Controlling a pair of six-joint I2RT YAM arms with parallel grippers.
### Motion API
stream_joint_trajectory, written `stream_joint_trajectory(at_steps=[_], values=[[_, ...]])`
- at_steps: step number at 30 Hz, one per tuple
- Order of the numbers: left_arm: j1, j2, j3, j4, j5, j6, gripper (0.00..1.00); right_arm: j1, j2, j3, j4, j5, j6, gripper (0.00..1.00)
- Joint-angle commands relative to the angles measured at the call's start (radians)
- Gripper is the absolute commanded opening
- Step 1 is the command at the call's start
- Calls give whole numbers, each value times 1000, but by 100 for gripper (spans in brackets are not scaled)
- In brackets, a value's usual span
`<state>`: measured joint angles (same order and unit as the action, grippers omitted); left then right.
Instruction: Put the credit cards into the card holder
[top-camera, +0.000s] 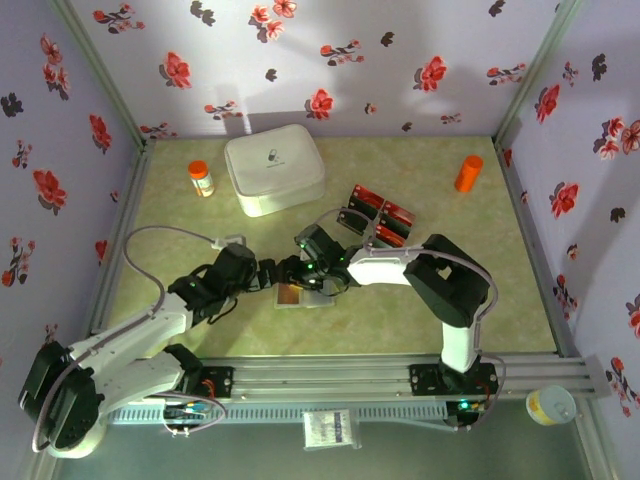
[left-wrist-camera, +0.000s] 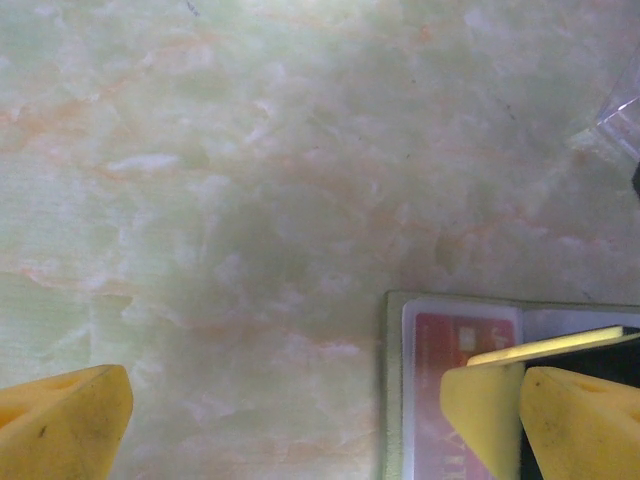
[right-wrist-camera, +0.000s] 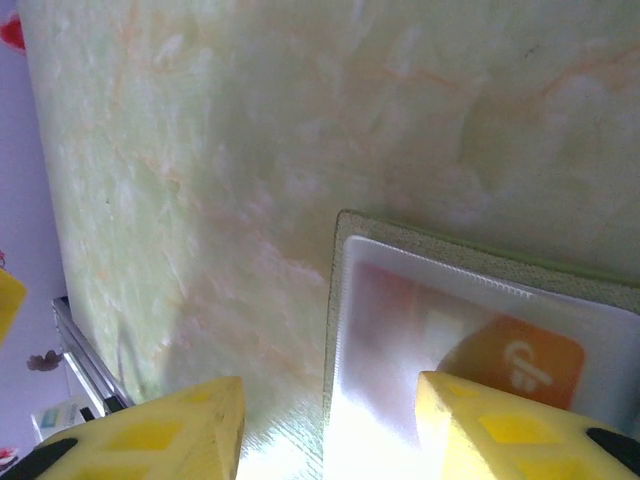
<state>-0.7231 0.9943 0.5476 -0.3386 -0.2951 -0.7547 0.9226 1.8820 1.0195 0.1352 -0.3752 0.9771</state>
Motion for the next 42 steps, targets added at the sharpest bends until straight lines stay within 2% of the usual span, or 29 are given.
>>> stream_joint_trajectory(at_steps=[1, 9, 16, 19, 32, 42], values=[[8, -6, -15, -20, 6, -22, 100, -9, -18, -31, 48, -4, 20, 47], [10, 12, -20, -14, 14, -21, 100, -54, -92, -96, 66, -1, 15, 33], [9, 28, -21, -5, 24, -17, 100, -71, -103, -122, 42, 4, -1, 6], [9, 33, -22, -1, 29, -16, 100, -71, -89, -122, 40, 2, -2, 0], [7, 115, 16, -26, 45, 17, 100, -44, 4, -72, 35, -11, -1, 0], [-39, 198, 36, -9, 45, 28, 100, -44, -12, -82, 39, -7, 6, 0]])
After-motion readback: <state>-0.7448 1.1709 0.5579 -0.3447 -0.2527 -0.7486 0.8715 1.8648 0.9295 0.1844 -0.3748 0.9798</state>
